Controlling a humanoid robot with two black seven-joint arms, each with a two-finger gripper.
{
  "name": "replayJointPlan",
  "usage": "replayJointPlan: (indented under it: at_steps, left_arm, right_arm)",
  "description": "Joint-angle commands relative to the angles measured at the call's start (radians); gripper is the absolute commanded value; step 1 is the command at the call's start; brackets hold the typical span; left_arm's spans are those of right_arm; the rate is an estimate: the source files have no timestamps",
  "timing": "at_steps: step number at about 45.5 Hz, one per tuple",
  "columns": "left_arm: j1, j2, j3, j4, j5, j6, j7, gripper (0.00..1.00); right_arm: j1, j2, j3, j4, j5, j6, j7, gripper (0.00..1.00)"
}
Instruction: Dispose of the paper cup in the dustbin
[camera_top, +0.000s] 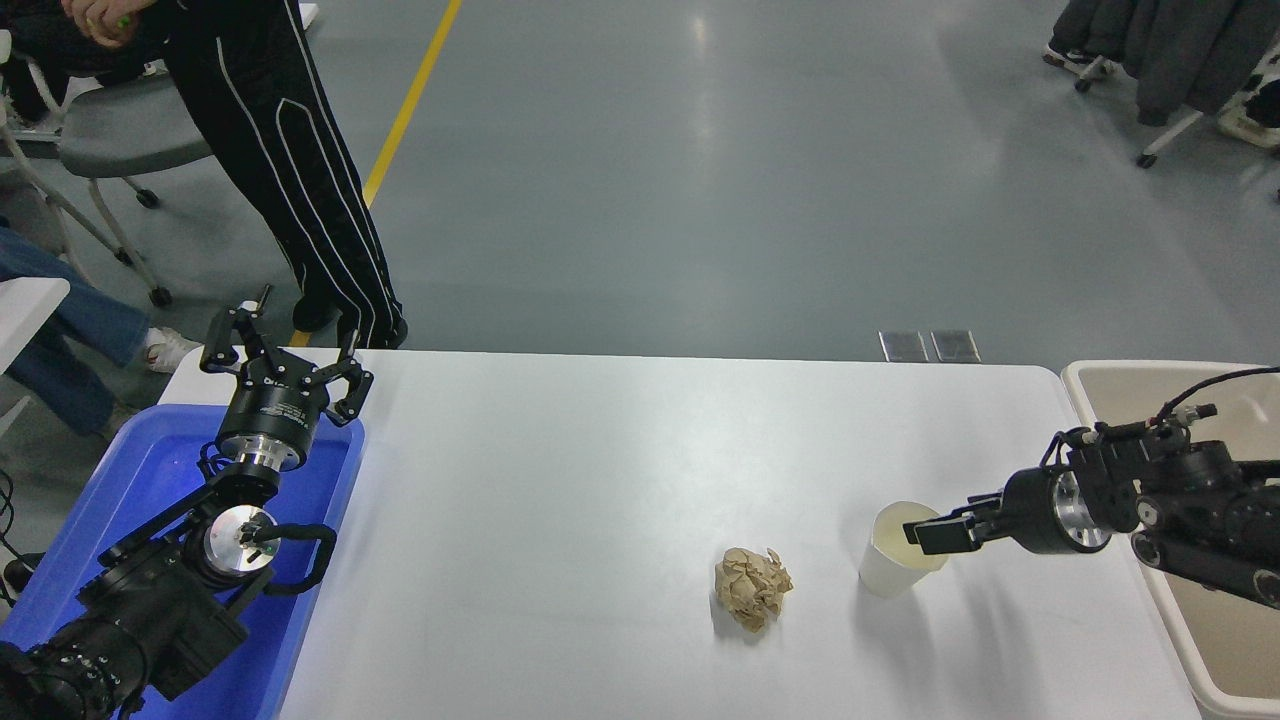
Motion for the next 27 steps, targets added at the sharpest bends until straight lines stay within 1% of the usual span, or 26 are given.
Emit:
replayJointPlan:
  at_steps: [1,2,4,5,7,8,16,27]
  left_arm:
    - [0.000,0.000,0.000,0.000,0.000,0.000,0.000,1.00]
    - [0.000,0.000,0.000,0.000,0.000,0.000,0.000,1.00]
    - [0.000,0.000,0.000,0.000,0.000,0.000,0.000,1.00]
    - [0.000,0.000,0.000,0.000,0.000,0.000,0.000,1.00]
    - [0.000,0.000,0.000,0.000,0.000,0.000,0.000,1.00]
    - [0.000,0.000,0.000,0.000,0.000,0.000,0.000,1.00]
    - [0.000,0.000,0.000,0.000,0.000,0.000,0.000,1.00]
    - [0.000,0.000,0.000,0.000,0.000,0.000,0.000,1.00]
  right_arm:
    - [-0.011,0.019,-0.009,-0.025,-0.003,-0.016,0.028,0.84]
    - [-0.010,0.017,-0.011,-0.025,-0.005,-0.016,0.038,0.73]
    - [-0.008,0.017,-0.022,-0.025,-0.009,-0.015,0.051,0.37]
    - [-0.007,0.017,-0.031,-0.025,-0.014,-0.015,0.061,0.23]
    - [0.003,0.017,-0.046,-0.025,-0.023,-0.016,0.079,0.06]
    - [0.007,0.017,-0.051,-0.025,-0.020,-0.016,0.084,0.00]
    - [0.001,0.017,-0.037,-0.028,-0.006,-0.053,0.087,0.00]
    - [0.012,0.017,-0.052,-0.035,-0.006,-0.058,0.087,0.00]
